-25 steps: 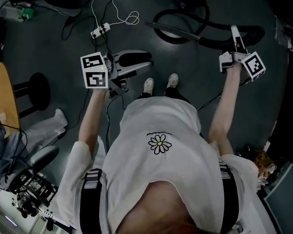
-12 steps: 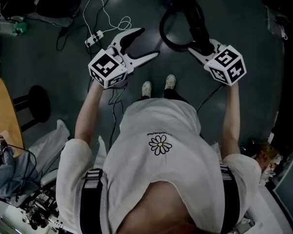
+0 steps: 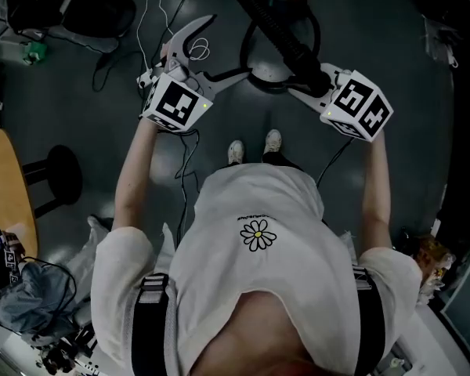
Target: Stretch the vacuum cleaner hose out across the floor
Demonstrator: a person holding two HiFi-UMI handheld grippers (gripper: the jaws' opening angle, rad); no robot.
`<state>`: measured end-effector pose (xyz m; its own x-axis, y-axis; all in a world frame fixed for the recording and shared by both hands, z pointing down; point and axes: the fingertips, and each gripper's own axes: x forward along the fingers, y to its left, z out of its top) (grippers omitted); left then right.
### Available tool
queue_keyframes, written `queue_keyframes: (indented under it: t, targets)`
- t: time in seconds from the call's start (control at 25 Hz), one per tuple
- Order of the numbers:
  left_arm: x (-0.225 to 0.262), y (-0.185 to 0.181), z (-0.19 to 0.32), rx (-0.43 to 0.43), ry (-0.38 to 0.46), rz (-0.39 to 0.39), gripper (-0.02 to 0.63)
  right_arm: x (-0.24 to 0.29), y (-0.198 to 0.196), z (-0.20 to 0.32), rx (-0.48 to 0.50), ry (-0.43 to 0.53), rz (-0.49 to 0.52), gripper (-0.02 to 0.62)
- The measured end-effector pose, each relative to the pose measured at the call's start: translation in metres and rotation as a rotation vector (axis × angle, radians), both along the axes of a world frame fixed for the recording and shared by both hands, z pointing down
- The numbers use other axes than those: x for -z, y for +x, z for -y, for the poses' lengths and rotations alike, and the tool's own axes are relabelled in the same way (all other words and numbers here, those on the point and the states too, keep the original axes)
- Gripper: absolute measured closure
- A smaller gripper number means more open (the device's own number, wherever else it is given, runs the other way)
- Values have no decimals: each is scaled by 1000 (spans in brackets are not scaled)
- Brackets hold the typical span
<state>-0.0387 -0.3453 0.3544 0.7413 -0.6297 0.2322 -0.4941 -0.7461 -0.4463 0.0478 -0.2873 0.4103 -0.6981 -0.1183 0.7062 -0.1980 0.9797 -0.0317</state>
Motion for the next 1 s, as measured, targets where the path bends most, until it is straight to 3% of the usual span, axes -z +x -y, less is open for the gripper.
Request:
queue_keyframes:
  t: [0.16, 0.4, 0.56, 0.64, 0.72, 0.8, 0.88, 1.0]
  targets:
    - [-2, -9, 17, -26, 5, 85, 114, -7, 3, -21, 90, -15, -127, 518]
    - [-15, 17, 18, -165, 0, 218, 114, 5, 13, -53, 240, 38, -312, 518]
    - [-5, 47, 8, -288, -28, 137, 115, 22, 32, -55, 246, 124, -375, 518]
    - [-16, 50, 1, -322, -73, 216, 115, 27, 37, -49, 235, 171, -412, 518]
    - [-44, 45, -12, -372, -167, 405, 117, 27, 42, -43, 226, 229, -469, 518]
    - [-68, 38, -35, -443, -321, 527, 121, 25, 50, -34, 205, 297, -525, 518]
    - [-80, 32, -70, -541, -487, 567, 171, 29, 54, -23, 163, 418, -564, 518]
    - [-76, 29, -146, -756, -703, 513, 260, 68, 43, 4, 56, 730, -521, 523]
